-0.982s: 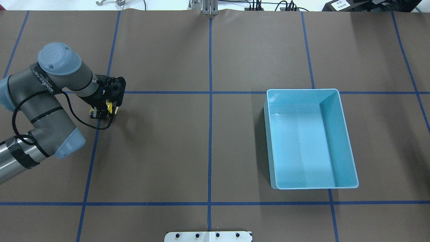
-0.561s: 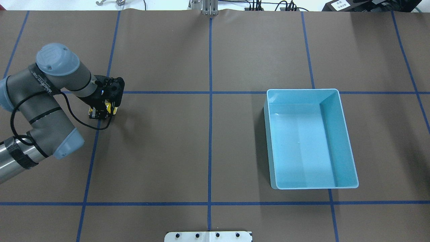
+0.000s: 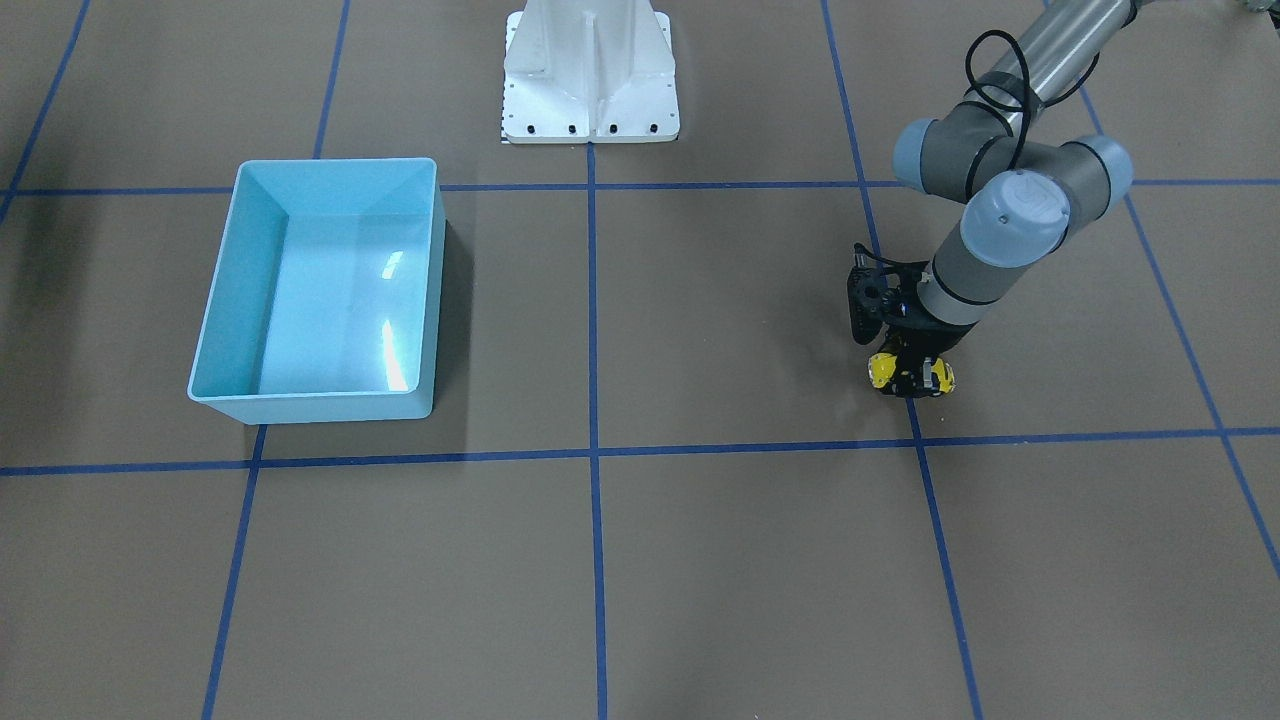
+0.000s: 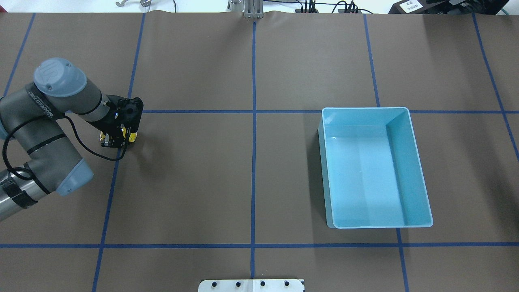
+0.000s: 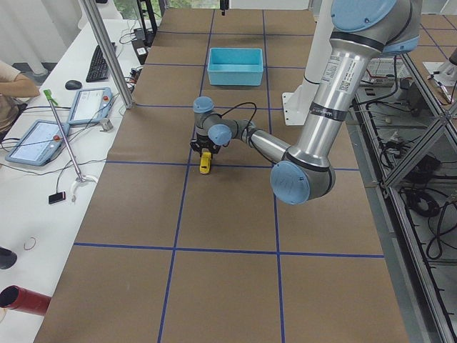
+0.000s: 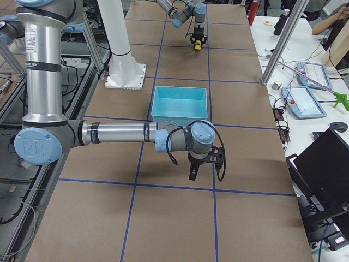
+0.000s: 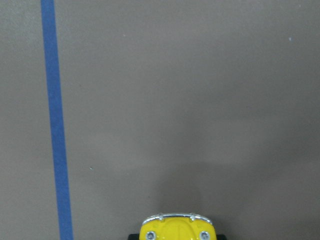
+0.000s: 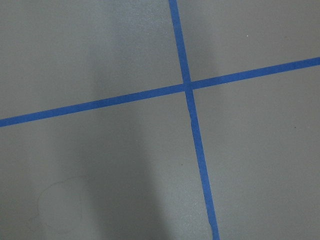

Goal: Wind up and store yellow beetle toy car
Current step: 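Drag the car backward toward the left arm to wind it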

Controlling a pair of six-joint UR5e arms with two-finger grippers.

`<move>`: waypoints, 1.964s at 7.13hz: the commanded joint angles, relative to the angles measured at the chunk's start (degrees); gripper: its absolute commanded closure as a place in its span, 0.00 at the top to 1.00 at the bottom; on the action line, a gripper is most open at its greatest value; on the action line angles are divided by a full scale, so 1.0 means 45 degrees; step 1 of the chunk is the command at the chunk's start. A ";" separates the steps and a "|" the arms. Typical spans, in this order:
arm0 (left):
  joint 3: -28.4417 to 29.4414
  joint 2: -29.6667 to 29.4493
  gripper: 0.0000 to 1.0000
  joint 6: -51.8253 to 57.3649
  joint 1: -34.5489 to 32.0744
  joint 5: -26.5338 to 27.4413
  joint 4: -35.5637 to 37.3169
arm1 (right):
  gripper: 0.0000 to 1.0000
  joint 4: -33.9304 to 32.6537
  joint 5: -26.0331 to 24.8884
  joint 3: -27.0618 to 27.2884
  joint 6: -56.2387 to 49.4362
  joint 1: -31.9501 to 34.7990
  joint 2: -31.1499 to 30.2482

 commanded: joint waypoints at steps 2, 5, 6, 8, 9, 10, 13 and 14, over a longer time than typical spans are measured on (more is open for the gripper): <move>-0.0019 0.0280 0.29 0.0212 -0.0094 -0.0244 -0.0214 | 1.00 0.0009 0.0011 0.0000 0.0000 0.0003 0.0000; -0.0019 0.0632 0.29 0.0427 -0.0231 -0.0518 -0.0663 | 1.00 -0.0011 -0.0009 0.0000 0.0000 0.0003 0.0000; -0.0019 0.0633 0.29 0.0447 -0.0269 -0.0537 -0.0684 | 1.00 -0.0011 0.0011 0.0000 0.0000 0.0003 0.0000; -0.0019 0.0925 0.29 0.0486 -0.0289 -0.0635 -0.0936 | 1.00 -0.0011 0.0011 0.0000 0.0000 0.0003 0.0000; -0.0019 0.0945 0.29 0.0486 -0.0309 -0.0654 -0.0996 | 1.00 -0.0011 -0.0009 -0.0019 0.0000 -0.0017 0.0000; -0.0019 0.1023 0.29 0.0486 -0.0386 -0.0712 -0.1055 | 1.00 -0.0011 0.0011 -0.0020 0.0000 -0.0017 0.0000; -0.0019 0.1238 0.29 0.0759 -0.0504 -0.0850 -0.1269 | 1.00 -0.0030 -0.0009 -0.0020 0.0000 -0.0017 0.0000; -0.0019 0.1413 0.29 0.0760 -0.0524 -0.0869 -0.1483 | 1.00 -0.0030 0.0011 -0.0020 0.0000 -0.0036 0.0000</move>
